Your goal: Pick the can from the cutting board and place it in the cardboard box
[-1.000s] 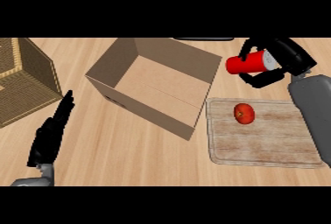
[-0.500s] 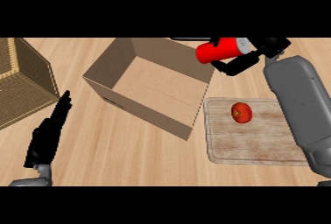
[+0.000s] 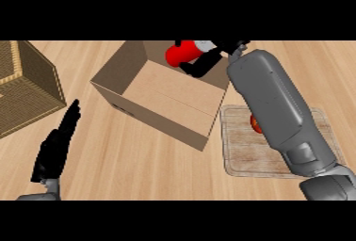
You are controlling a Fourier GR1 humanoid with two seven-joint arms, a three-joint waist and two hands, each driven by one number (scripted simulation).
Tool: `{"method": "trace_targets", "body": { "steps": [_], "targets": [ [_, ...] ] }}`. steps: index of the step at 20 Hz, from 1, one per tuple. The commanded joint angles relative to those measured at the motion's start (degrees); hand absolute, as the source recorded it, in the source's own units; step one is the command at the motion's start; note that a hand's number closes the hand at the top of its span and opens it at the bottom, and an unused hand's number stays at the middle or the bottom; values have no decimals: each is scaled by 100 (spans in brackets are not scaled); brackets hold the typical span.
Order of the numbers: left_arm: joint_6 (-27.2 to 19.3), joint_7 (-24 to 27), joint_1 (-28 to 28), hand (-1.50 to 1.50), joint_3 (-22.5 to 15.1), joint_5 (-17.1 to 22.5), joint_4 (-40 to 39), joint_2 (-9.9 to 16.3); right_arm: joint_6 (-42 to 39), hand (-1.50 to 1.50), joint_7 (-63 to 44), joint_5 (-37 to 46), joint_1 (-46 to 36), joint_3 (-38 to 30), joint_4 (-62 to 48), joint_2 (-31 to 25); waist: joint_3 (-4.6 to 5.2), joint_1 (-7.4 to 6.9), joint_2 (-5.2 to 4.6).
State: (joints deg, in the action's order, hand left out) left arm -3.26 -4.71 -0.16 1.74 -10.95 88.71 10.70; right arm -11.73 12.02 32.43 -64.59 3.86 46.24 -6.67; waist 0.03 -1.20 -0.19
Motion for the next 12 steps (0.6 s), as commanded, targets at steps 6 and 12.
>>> {"method": "trace_targets", "body": {
  "steps": [6,12],
  "targets": [
    [59,-263,-369,0,-14,-31,-15,-47,561,150,-398,161,-587,659,-1312,653,0,-76,-14],
    [252,-106,-229,0,-24,42,-18,25,1076,-150,-510,-333,-815,816,-2399,663,3,-336,-69]
  ]
}}
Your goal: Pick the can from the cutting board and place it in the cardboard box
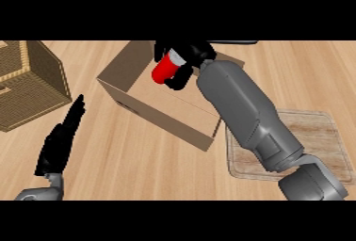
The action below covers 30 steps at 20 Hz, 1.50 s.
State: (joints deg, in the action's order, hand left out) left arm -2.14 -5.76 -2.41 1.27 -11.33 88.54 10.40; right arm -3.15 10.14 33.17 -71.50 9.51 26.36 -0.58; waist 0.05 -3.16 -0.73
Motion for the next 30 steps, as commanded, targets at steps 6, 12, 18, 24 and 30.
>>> {"method": "trace_targets", "body": {
  "steps": [6,12,18,24,30],
  "targets": [
    [212,116,-160,0,-30,36,-103,66,668,-150,-57,-982,10,610,-621,57,3,-346,-60],
    [140,-36,-240,0,-107,-32,-118,-45,1222,-150,475,-1917,90,-368,-644,58,-7,-264,-87],
    [42,34,-95,0,-7,-9,-10,-67,1062,-150,726,-2714,-189,-1342,-848,58,-7,-101,-62],
    [-15,-122,-197,0,1,-90,-42,-69,454,-150,1054,-3225,-93,-2083,-1103,-928,-10,11,-80],
    [231,-165,-106,0,186,155,156,134,116,-150,1067,-3440,-21,-2488,-1409,-2014,-15,-80,-119]
  ]
}}
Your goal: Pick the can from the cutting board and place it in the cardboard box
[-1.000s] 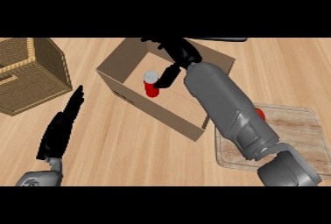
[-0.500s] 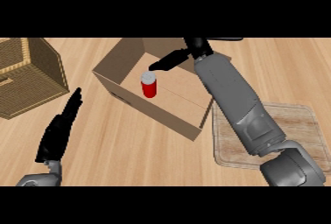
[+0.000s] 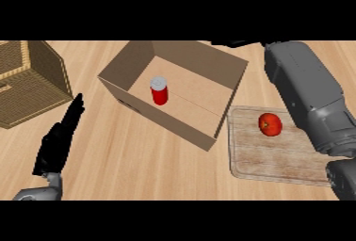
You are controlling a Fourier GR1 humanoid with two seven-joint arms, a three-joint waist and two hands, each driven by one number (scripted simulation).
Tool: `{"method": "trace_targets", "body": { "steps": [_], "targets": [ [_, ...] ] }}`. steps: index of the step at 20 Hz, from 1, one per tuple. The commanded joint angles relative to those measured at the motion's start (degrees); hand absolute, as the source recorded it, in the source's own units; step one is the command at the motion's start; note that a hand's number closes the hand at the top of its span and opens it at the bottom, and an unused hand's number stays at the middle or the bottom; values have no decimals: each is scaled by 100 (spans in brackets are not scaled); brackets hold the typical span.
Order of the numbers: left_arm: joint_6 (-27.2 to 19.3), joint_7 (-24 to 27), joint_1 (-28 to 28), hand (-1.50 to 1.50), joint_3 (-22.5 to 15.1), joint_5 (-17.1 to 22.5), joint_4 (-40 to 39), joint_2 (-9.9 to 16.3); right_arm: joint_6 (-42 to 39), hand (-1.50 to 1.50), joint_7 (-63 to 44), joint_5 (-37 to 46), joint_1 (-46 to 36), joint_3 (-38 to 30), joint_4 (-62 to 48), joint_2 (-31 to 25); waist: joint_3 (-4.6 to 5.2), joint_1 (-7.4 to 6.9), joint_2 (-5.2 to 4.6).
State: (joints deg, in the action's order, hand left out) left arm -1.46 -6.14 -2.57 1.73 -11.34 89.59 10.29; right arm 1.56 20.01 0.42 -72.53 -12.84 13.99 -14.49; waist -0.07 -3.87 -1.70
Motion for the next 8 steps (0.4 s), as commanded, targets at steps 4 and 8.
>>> {"method": "trace_targets", "body": {
  "steps": [4,8],
  "targets": [
    [20,-87,-39,0,19,11,102,14,-1121,-150,406,-229,361,-363,-267,-1292,-11,-14,-33],
    [45,185,15,0,-88,-26,-48,-60,-1681,-150,719,-88,627,-266,-384,-1701,-13,-50,-75]
  ]
}}
